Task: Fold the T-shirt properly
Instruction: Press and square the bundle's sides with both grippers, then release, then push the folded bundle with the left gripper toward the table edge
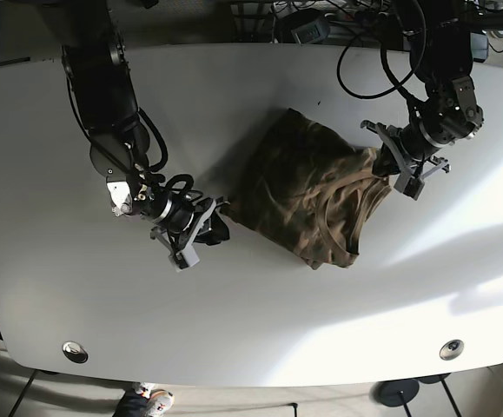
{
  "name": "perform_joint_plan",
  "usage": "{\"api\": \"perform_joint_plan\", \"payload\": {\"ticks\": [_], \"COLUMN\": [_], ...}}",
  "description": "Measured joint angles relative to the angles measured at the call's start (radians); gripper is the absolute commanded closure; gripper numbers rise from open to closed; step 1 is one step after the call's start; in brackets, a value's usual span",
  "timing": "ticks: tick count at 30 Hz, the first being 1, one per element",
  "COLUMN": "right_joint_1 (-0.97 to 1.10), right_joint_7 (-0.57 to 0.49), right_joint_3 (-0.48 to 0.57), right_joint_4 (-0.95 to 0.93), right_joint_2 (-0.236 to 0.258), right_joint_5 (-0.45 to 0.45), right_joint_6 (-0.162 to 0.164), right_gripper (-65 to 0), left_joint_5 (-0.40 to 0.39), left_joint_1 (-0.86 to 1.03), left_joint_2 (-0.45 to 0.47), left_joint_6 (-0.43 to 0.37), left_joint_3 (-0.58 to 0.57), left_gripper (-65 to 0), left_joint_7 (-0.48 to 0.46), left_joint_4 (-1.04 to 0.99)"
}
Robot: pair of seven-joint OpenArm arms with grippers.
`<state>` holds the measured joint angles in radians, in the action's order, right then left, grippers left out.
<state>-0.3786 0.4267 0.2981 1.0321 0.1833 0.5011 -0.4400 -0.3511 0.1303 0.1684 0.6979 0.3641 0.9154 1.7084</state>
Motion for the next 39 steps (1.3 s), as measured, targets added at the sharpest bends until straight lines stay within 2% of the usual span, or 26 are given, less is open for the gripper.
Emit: {"api": "perform_joint_plan", "payload": {"ticks": [2, 4, 6, 9, 12, 14, 16, 17, 23, 27, 28, 29, 31, 33, 35, 39], "right_joint_1": [-0.002, 0.000, 0.011, 0.057, 0.125, 0.183, 0.240, 0.278, 0.394, 0.402, 0.402, 0.403, 0.408, 0.426, 0.443, 0.445], "right_joint_7": [-0.043, -0.072, -0.082, -0.135, -0.135, -0.135, -0.142, -0.134, -0.073, -0.016, 0.004, 0.021, 0.043, 0.049, 0.057, 0.048], "right_joint_3": [0.000, 0.003, 0.002, -0.010, -0.009, -0.009, -0.010, -0.010, -0.005, 0.003, 0.019, 0.036, 0.081, 0.082, 0.029, -0.066], "right_joint_4": [-0.037, -0.083, -0.087, -0.066, 0.006, 0.065, 0.128, 0.171, 0.302, 0.344, 0.359, 0.375, 0.413, 0.447, 0.475, 0.517], "right_joint_2": [-0.002, -0.006, -0.007, -0.037, -0.047, -0.043, -0.039, -0.039, -0.045, -0.042, -0.037, -0.027, 0.004, 0.020, 0.021, 0.019], "right_joint_5": [0.000, -0.019, -0.090, -0.132, -0.134, -0.134, -0.133, -0.135, -0.134, -0.138, -0.139, -0.140, -0.146, -0.146, -0.150, -0.146], "right_joint_6": [-0.002, -0.055, -0.059, -0.063, -0.074, -0.073, -0.073, -0.062, -0.068, -0.074, -0.074, -0.073, -0.075, -0.077, -0.077, -0.077], "right_gripper": [-10.9, -10.9, -10.9, -10.9, -10.9, -10.9, -10.9, -10.9, -10.9, -10.9, -10.9, -10.9, -10.9, -10.8, -10.8, -10.8], "left_joint_5": [0.010, 0.018, 0.001, 0.014, 0.098, 0.134, 0.175, 0.176, 0.185, 0.187, 0.187, 0.187, 0.182, 0.175, 0.185, 0.179], "left_joint_1": [-0.022, -0.101, -0.158, -0.244, -0.363, -0.412, -0.455, -0.476, -0.560, -0.560, -0.560, -0.554, -0.493, -0.422, -0.362, -0.266], "left_joint_2": [0.002, 0.002, 0.005, 0.018, 0.037, 0.034, 0.044, 0.064, 0.090, 0.090, 0.084, 0.077, 0.052, 0.023, -0.016, -0.086], "left_joint_6": [0.000, -0.001, -0.001, -0.001, -0.002, -0.001, -0.001, -0.001, -0.001, -0.001, -0.002, -0.003, -0.006, -0.111, -0.243, -0.370], "left_joint_3": [0.003, -0.004, -0.004, -0.010, -0.052, -0.059, -0.060, -0.060, -0.059, -0.060, -0.072, -0.090, -0.145, -0.189, -0.220, -0.275], "left_gripper": [0.0, 0.0, 0.0, 0.0, 0.0, 0.0, 0.0, 0.0, 0.0, 0.0, -1.3, -5.4, -17.2, -23.6, -26.8, -30.6], "left_joint_7": [0.007, -0.045, -0.079, -0.071, -0.104, -0.179, -0.210, -0.218, -0.243, -0.228, -0.229, -0.232, -0.239, -0.232, -0.225, -0.251], "left_joint_4": [-0.073, -0.166, -0.230, -0.343, -0.495, -0.579, -0.648, -0.668, -0.672, -0.512, -0.472, -0.433, -0.317, -0.224, -0.128, -0.014]}}
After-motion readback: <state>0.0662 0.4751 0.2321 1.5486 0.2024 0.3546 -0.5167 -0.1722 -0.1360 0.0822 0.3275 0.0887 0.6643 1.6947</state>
